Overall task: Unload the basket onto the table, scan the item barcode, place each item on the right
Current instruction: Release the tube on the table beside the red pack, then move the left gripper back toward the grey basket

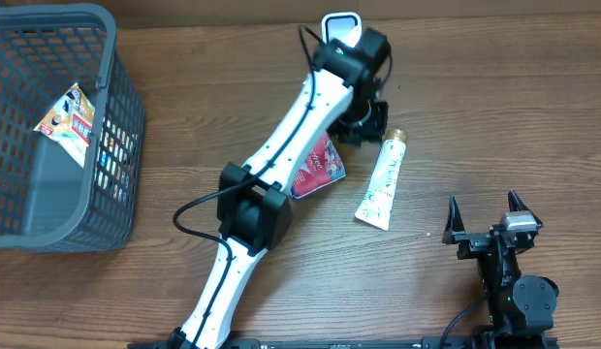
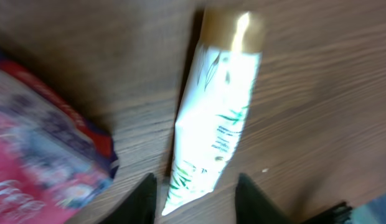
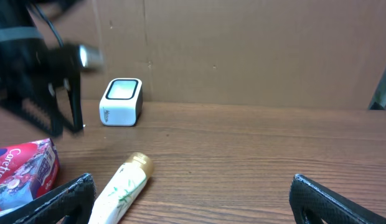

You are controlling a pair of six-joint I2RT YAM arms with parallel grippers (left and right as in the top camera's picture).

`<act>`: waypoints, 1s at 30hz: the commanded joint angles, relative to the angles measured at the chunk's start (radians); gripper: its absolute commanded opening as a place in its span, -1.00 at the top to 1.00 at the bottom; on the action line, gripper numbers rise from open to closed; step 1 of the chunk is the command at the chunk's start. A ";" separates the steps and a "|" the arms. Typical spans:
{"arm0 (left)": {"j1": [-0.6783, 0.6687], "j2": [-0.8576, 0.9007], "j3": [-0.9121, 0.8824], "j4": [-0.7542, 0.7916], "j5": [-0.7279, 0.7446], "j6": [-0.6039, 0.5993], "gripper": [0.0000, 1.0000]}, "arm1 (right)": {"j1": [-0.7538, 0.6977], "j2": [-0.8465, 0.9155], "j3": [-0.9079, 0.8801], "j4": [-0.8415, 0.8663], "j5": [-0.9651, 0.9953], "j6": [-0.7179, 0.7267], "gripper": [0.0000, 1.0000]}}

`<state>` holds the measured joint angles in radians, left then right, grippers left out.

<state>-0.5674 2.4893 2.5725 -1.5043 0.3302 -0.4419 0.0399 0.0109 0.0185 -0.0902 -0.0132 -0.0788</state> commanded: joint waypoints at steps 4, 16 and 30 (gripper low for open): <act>0.013 -0.017 0.119 -0.023 0.031 0.023 0.86 | -0.002 -0.008 -0.010 0.006 0.009 0.000 -1.00; 0.022 -0.072 0.156 -0.078 0.010 0.038 0.92 | -0.002 -0.008 -0.010 0.006 0.009 0.000 -1.00; 0.092 -0.385 0.201 -0.185 -0.146 0.038 0.89 | -0.002 -0.008 -0.010 0.006 0.009 -0.001 -1.00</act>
<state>-0.4713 2.1887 2.7502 -1.6852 0.2180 -0.4156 0.0399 0.0109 0.0185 -0.0902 -0.0135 -0.0788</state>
